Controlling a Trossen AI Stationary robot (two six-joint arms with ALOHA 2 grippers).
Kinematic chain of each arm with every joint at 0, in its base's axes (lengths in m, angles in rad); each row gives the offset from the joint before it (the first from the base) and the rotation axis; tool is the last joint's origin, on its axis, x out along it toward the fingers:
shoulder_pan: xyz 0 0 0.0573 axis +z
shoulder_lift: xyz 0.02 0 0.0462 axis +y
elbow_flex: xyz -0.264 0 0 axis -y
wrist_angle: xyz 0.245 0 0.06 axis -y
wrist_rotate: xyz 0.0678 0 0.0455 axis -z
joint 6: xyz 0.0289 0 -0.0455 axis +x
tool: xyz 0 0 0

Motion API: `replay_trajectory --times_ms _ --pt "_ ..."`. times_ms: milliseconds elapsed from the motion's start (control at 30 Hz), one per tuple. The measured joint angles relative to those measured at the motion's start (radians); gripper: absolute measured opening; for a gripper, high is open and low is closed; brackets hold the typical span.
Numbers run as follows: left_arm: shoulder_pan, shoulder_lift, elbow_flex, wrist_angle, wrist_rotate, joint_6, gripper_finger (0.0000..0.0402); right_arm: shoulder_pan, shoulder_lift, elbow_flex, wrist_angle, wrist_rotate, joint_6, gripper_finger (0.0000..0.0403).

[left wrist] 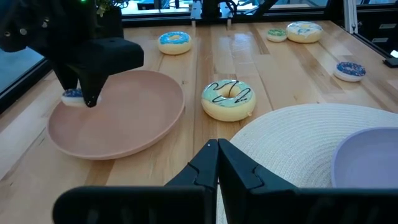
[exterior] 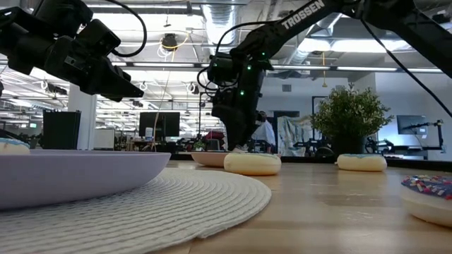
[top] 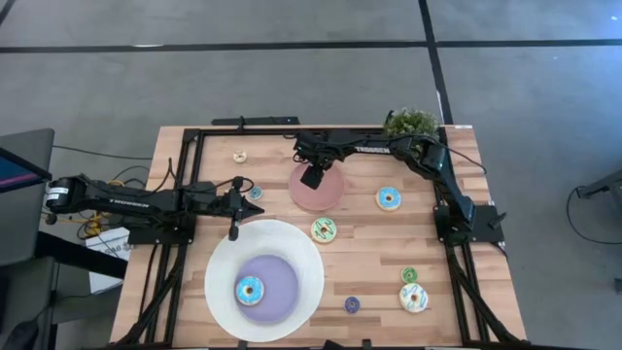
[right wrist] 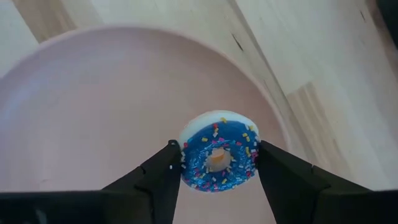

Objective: Pick & Place donuts
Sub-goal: Put the small top blue donut on the pink plate

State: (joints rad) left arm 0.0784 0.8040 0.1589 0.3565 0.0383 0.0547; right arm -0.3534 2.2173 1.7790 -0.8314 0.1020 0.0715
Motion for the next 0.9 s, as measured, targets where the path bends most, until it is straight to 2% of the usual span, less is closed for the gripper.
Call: replay_trajectory --times_ms 367,900 --pt "0.000 0.000 0.000 0.000 0.000 0.000 0.0000 0.000 0.000 0.000 0.002 -0.002 -0.002 0.0228" --pt "0.000 0.000 0.000 0.000 0.000 0.000 0.0000 0.000 0.000 -0.001 0.002 -0.001 -0.019 0.0229"
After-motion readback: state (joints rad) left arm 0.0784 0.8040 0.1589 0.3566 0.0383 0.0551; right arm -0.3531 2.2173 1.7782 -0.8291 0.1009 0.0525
